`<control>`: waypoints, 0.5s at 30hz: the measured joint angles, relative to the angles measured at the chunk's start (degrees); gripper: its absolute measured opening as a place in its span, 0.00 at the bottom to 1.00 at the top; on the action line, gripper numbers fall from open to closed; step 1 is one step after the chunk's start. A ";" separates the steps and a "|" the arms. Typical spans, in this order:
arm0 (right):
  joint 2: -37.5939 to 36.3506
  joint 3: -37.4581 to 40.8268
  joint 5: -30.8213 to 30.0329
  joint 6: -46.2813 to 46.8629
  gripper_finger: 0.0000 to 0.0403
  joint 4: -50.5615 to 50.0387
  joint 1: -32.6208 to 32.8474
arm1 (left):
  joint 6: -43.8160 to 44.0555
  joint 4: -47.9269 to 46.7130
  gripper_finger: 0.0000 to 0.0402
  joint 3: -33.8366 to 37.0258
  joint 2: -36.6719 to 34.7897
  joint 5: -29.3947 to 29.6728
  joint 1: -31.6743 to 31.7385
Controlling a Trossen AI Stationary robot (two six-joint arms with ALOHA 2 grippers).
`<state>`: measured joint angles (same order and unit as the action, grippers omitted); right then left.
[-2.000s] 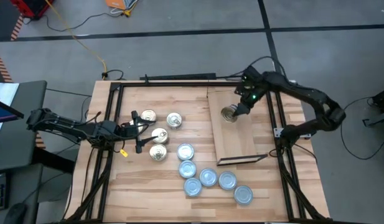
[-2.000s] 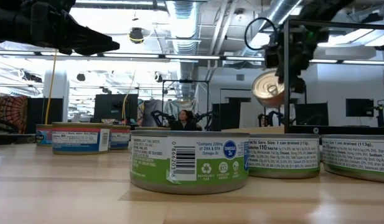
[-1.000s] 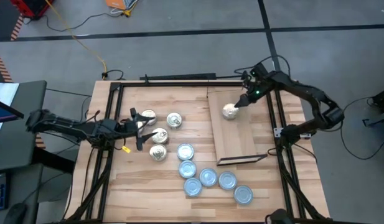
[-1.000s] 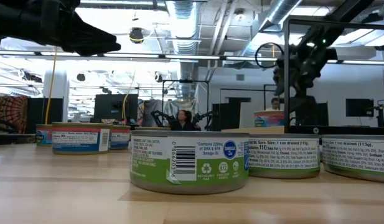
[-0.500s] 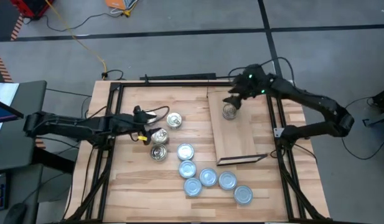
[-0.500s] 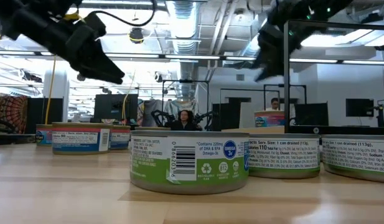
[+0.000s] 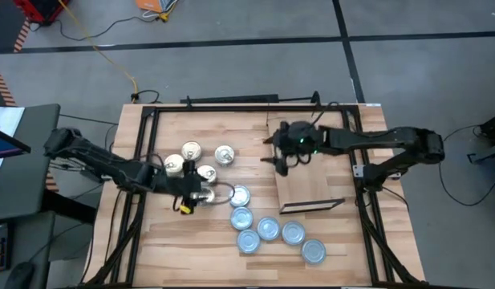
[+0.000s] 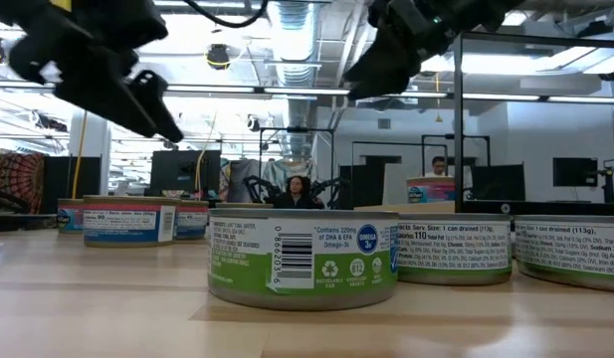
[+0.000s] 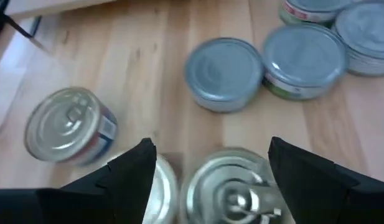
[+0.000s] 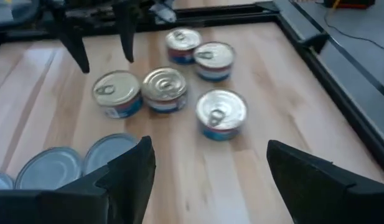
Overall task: Stack canned seafood by type on shelf
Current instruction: Stack the blue-pink tuna can on top of the other blue-pink tuna can on the shelf
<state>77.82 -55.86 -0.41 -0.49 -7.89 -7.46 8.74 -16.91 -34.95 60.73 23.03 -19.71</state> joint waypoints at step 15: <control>5.69 0.04 -4.47 -2.54 0.82 13.54 6.03 | 8.32 -2.59 0.68 -1.91 16.44 9.65 -13.61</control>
<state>83.51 -55.82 -4.89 -3.03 5.65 -1.43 17.06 -19.50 -36.86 77.17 32.68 -33.32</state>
